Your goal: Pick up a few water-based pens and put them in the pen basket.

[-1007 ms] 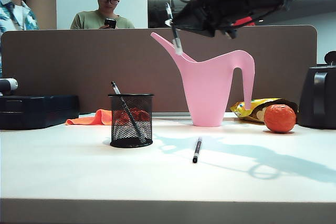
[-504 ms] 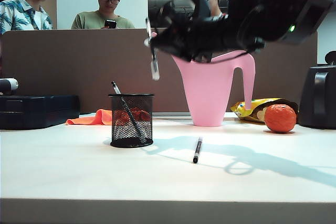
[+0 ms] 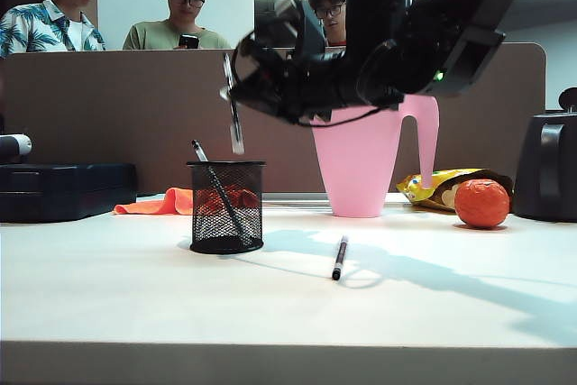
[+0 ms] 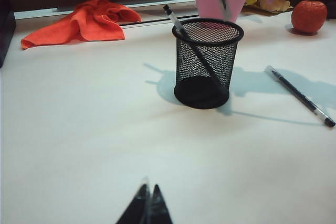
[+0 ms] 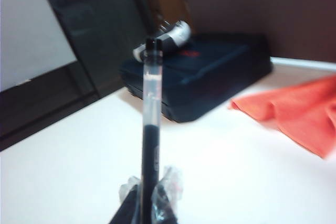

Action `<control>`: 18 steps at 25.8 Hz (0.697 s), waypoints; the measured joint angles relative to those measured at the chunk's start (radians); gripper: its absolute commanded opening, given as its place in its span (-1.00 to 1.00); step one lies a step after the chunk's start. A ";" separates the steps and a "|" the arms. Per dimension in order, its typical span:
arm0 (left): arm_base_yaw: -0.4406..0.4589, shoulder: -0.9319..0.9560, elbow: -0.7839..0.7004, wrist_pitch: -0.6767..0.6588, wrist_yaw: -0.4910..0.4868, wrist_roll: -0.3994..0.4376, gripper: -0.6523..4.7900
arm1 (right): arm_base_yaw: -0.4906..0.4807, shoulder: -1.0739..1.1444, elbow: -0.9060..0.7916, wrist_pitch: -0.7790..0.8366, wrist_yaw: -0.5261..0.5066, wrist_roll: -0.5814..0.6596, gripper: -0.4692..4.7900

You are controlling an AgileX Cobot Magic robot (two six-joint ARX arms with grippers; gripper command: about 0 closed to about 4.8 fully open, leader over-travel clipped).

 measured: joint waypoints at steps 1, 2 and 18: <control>0.000 0.000 0.000 0.000 0.000 0.000 -0.77 | 0.000 0.006 0.000 -0.002 0.009 -0.005 -0.86; 0.000 0.000 0.000 0.000 0.000 0.000 -0.77 | 0.000 0.012 0.000 -0.005 0.018 -0.010 -0.86; 0.000 0.000 0.000 0.000 0.000 0.000 -0.77 | 0.003 0.032 0.000 -0.104 0.027 -0.025 -0.26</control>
